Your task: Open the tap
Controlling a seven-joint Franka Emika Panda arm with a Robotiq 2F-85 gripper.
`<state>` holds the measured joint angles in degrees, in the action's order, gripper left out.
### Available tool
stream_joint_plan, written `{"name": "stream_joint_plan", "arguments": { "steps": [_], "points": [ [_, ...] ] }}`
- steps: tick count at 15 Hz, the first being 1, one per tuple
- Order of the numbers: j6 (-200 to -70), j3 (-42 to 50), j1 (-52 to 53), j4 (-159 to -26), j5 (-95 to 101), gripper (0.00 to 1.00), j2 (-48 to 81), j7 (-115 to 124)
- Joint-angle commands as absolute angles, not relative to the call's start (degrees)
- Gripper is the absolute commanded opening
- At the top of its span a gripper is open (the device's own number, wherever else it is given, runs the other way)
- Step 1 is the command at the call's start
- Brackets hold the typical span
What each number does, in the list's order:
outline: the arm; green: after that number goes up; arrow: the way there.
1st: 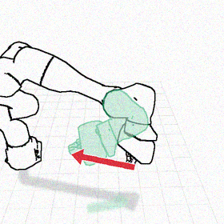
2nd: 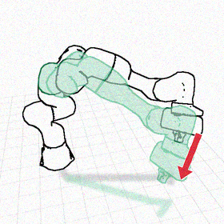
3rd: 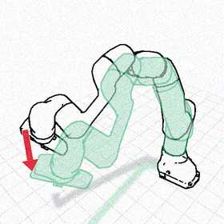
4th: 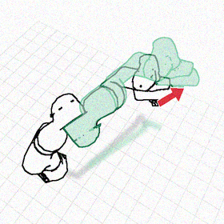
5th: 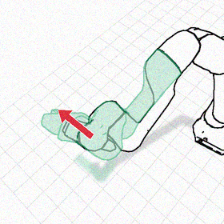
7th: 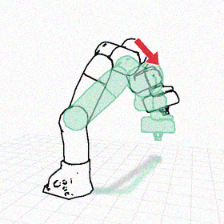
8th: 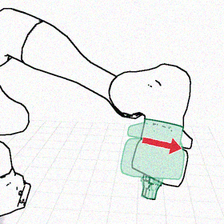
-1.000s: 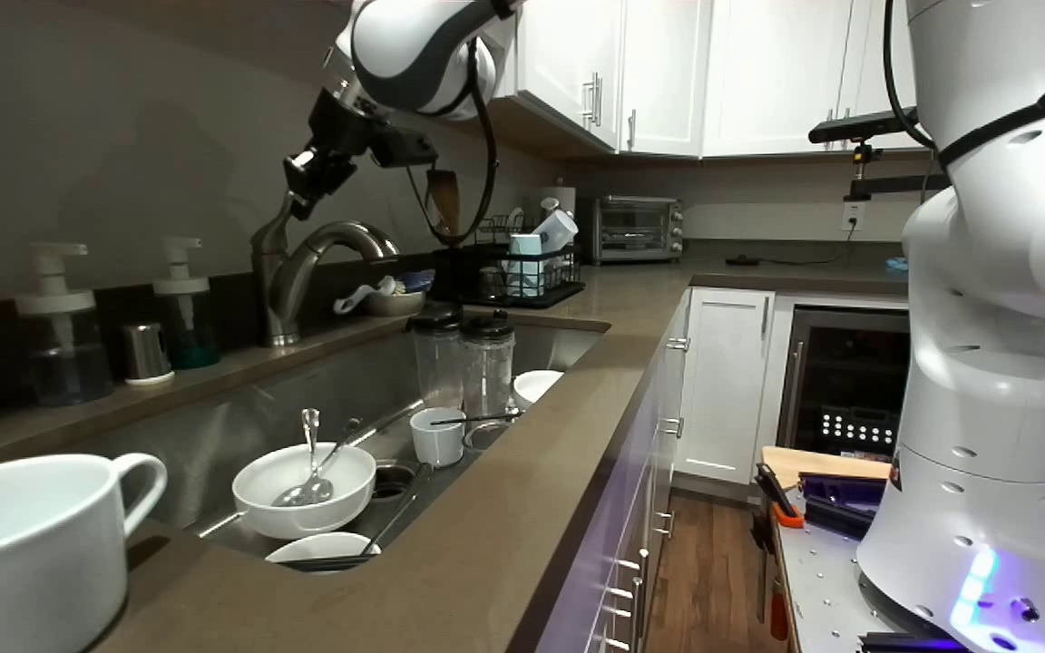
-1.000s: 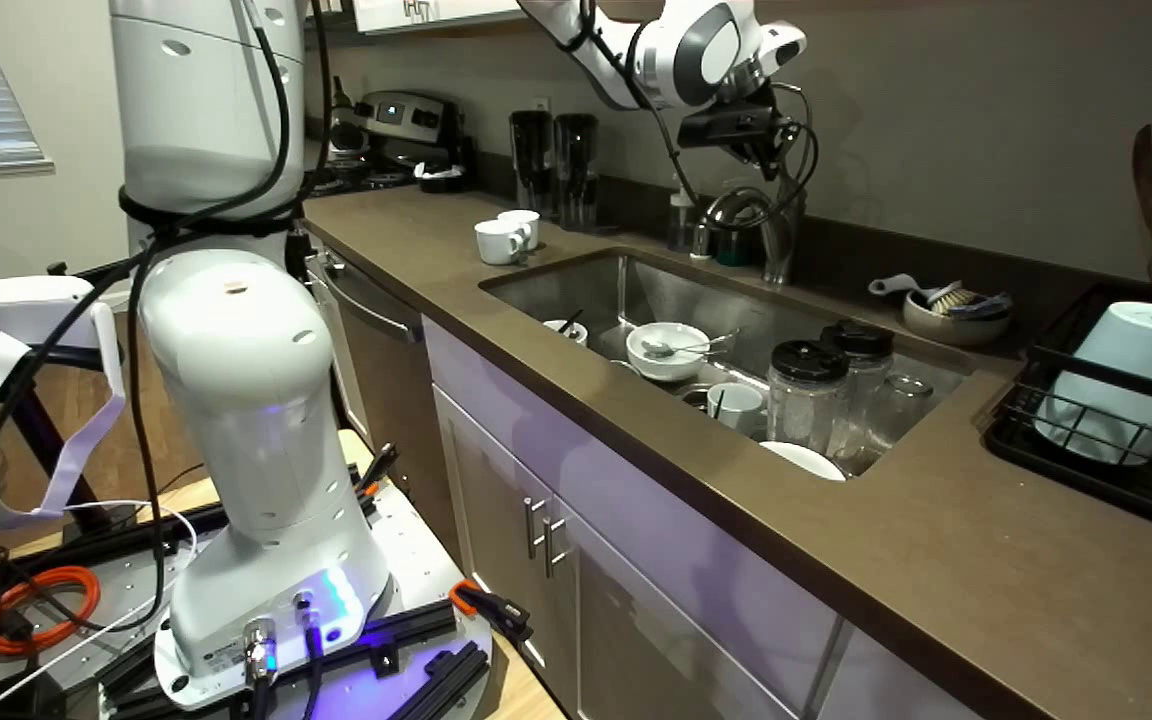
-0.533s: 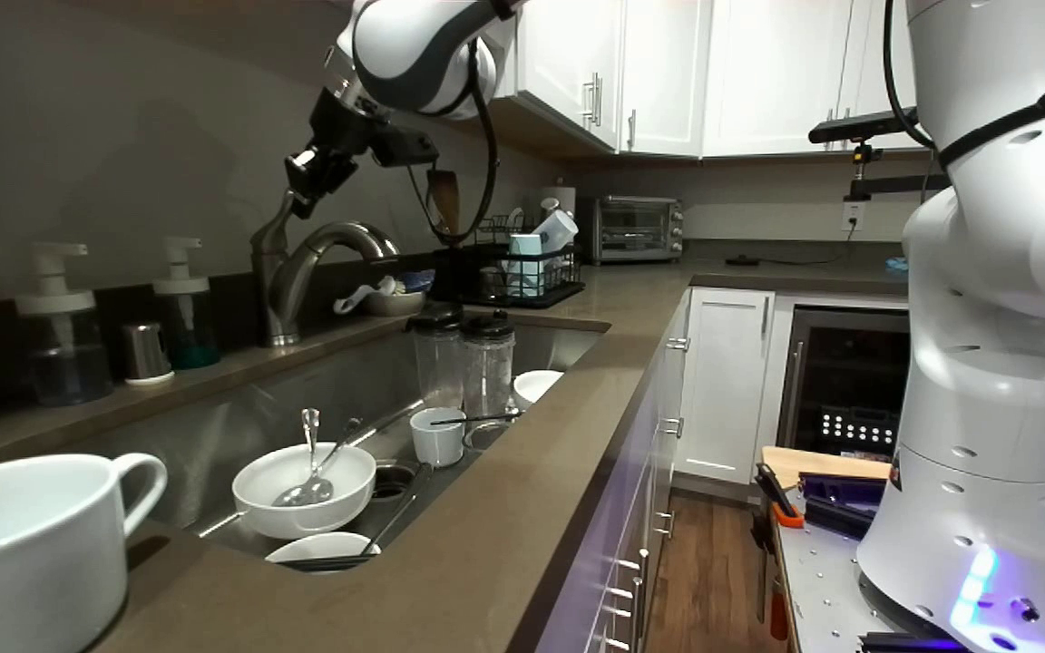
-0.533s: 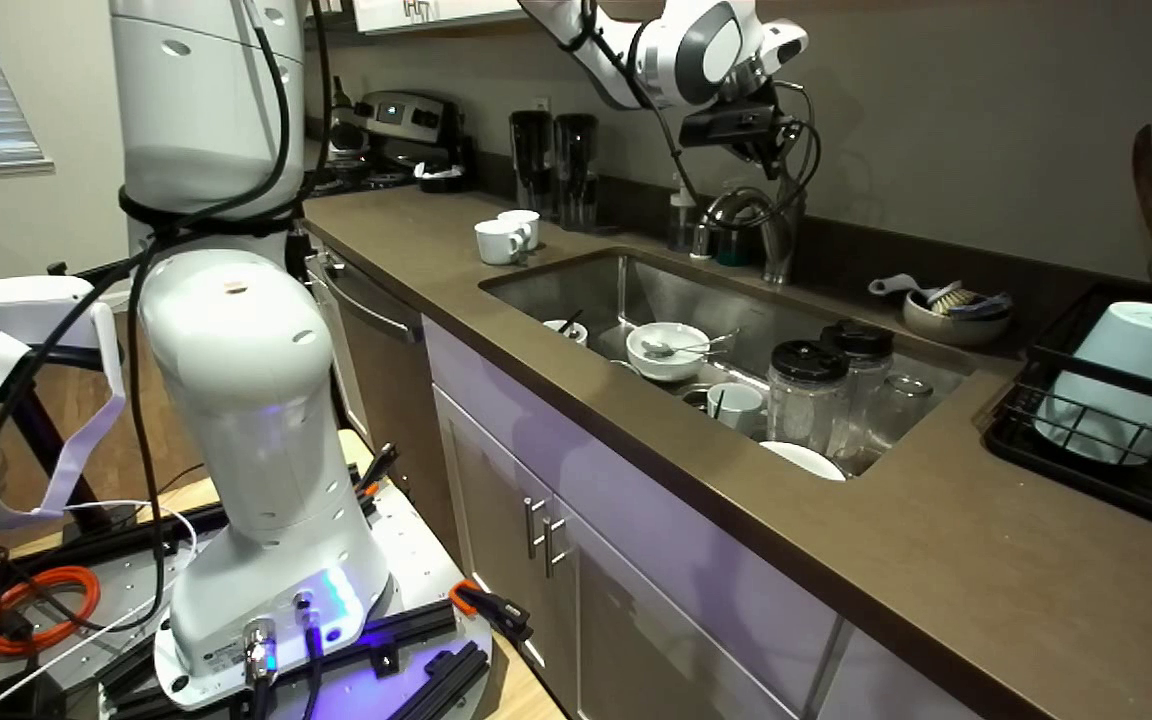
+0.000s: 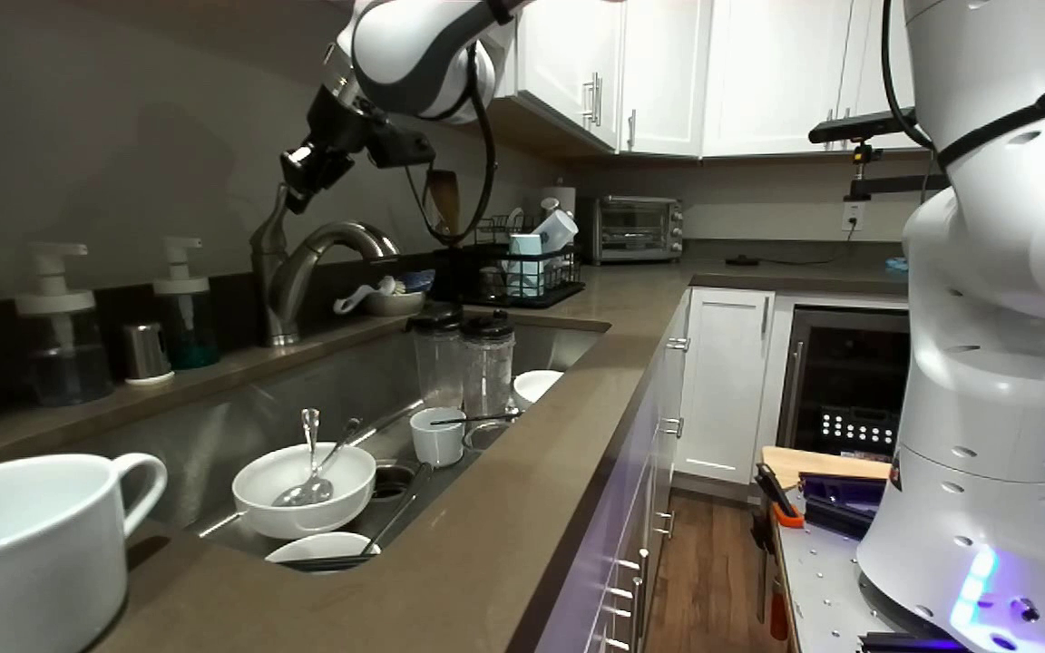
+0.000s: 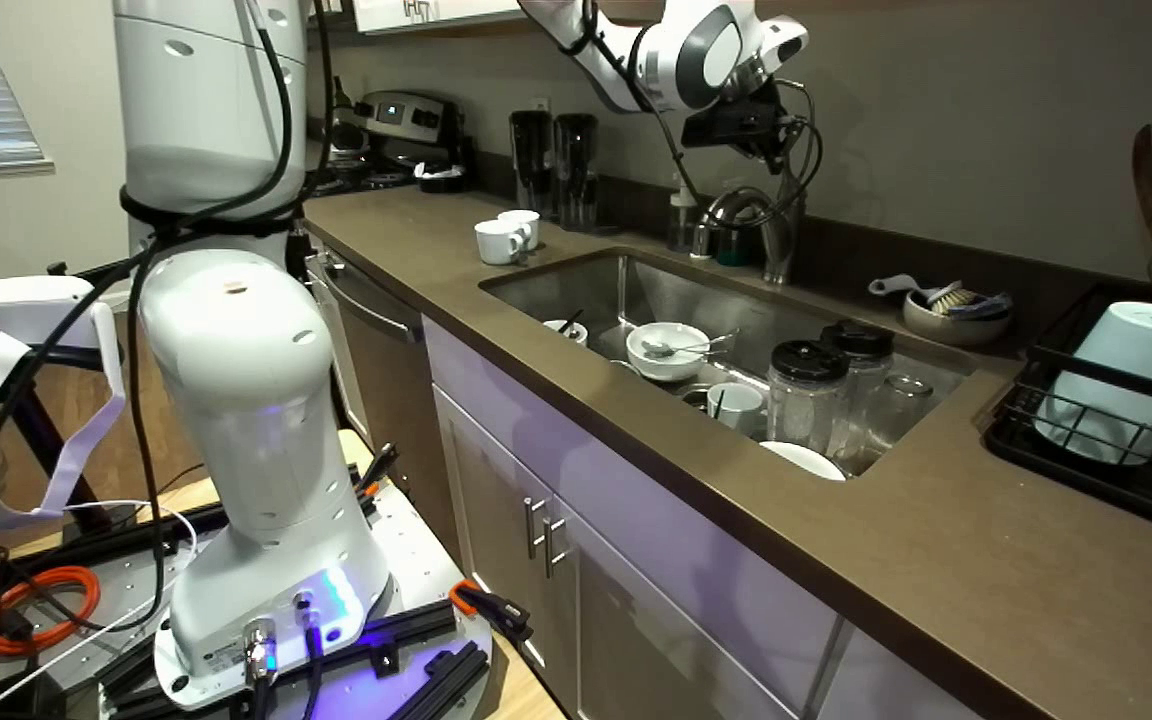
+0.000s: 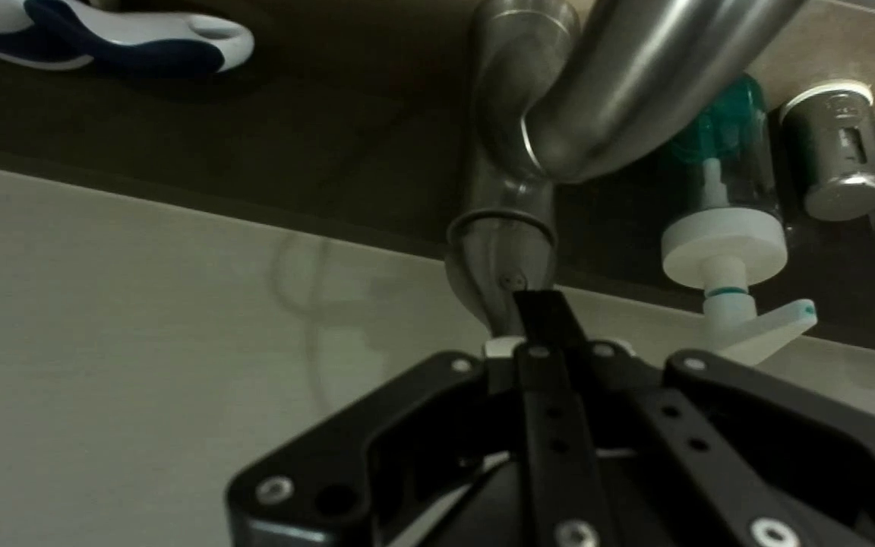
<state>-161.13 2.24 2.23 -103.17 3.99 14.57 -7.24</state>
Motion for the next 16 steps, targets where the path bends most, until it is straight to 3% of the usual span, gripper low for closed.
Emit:
{"name": "stream_joint_plan", "arguments": {
  "steps": [1,16],
  "points": [
    [-166.68,1.44,1.38,-101.46,4.28,0.0,15.8,-6.13],
    [-166.45,1.32,0.55,-99.64,3.77,0.0,16.34,-7.06]
  ]
}}
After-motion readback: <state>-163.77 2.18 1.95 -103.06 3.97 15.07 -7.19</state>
